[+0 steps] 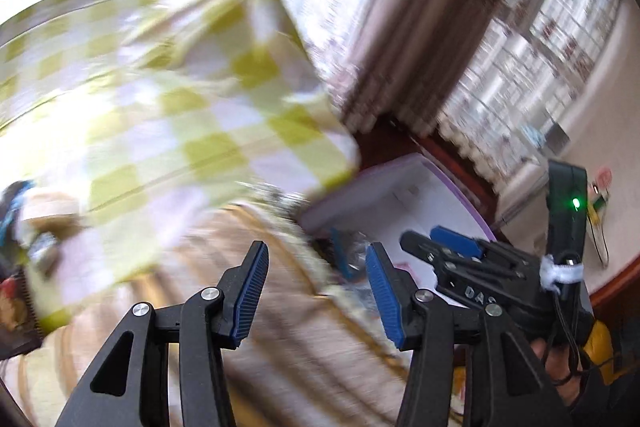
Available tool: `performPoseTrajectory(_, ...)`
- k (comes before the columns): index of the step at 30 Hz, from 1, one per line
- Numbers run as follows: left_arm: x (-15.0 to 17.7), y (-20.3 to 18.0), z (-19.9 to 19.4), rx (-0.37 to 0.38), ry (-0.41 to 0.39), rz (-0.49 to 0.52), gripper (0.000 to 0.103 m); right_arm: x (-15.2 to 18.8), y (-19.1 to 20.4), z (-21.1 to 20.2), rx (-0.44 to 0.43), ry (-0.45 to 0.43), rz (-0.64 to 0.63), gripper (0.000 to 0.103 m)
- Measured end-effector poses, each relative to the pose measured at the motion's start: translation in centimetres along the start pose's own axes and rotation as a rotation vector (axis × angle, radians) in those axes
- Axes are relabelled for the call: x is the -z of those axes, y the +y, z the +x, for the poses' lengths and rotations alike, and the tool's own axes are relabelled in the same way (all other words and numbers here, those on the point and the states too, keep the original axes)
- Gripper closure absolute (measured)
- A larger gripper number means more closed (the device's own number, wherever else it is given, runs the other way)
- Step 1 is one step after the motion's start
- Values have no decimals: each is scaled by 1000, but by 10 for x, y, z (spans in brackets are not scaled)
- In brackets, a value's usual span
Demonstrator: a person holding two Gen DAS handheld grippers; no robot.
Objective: Organize snacks
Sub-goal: 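Open the left tool over the box while the right tool releases the pink bar inside, then move both open tools back over the remaining snacks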
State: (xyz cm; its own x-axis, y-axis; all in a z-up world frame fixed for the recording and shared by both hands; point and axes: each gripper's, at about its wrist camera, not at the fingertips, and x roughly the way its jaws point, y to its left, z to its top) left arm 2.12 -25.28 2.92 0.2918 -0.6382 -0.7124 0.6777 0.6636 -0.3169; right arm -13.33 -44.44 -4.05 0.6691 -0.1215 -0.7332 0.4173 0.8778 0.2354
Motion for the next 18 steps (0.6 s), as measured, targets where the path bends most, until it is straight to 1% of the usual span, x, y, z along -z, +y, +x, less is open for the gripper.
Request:
performPoseTrajectory(5, 7, 51, -39, -101, -85, -96, 51, -3, 47, 2, -72, -9, -94, 50)
performPoseTrajectory(9, 19, 99, -71, -174, -135, -194, 51, -4, 91, 4, -109, -16, -204, 50)
performPoseTrajectory(12, 28, 131, -92, -225, -156, -258, 51, -3, 117, 7, -137, -13, -263, 48)
performPoseTrajectory(14, 35, 151, -104, -255, -164, -301, 51, -2, 132, 9, -152, -9, -296, 44)
performPoseTrajectory(16, 43, 170, -117, -303, -164, -332, 51, -2, 143, 12, -176, -9, -317, 43)
performPoseTrajectory(18, 52, 188, -129, -363, -147, -353, 51, -3, 155, 15, -192, -9, -346, 43)
